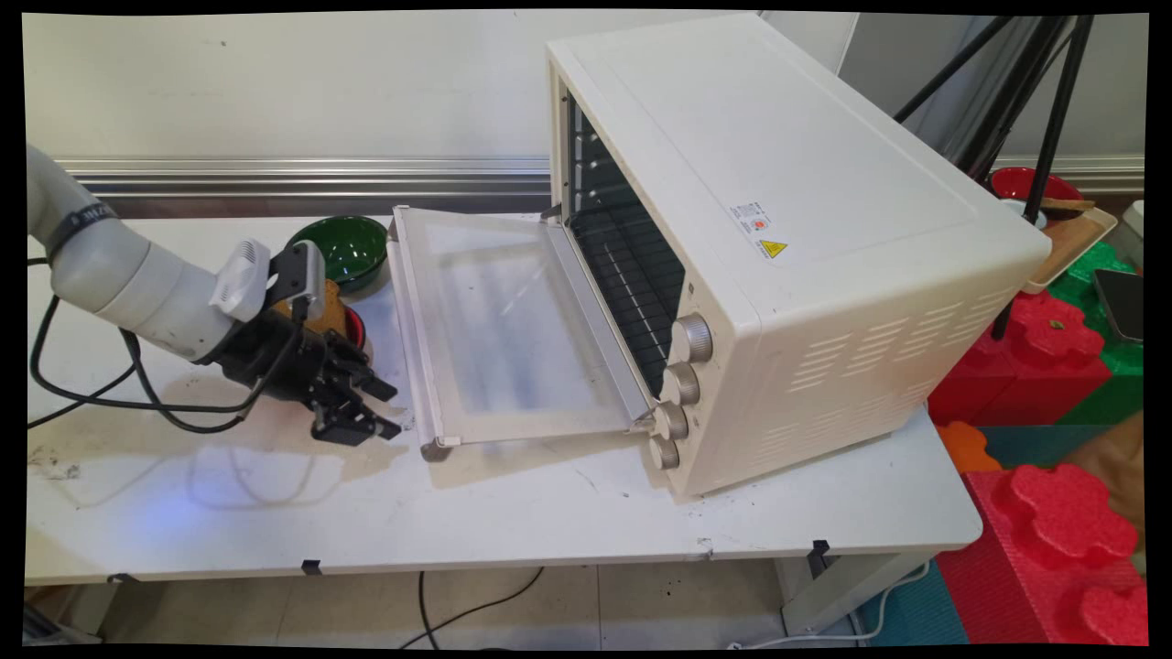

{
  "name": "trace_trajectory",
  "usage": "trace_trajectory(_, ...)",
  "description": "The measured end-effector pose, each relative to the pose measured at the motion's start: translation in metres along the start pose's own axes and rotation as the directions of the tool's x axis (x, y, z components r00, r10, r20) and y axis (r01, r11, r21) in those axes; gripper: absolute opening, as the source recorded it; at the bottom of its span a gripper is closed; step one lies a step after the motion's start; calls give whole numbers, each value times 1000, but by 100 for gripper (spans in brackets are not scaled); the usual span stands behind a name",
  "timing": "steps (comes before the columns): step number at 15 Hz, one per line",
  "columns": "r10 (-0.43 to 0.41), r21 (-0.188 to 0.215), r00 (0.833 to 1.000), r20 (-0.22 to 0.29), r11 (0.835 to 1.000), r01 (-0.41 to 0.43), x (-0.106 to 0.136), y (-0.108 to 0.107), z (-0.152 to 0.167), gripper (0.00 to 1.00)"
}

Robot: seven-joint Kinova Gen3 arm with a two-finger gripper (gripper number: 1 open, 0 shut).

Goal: Close the oven

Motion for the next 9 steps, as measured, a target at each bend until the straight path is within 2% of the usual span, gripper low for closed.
trace_trajectory(9,-11,39,999,-34,999,13,2,-3,15,0)
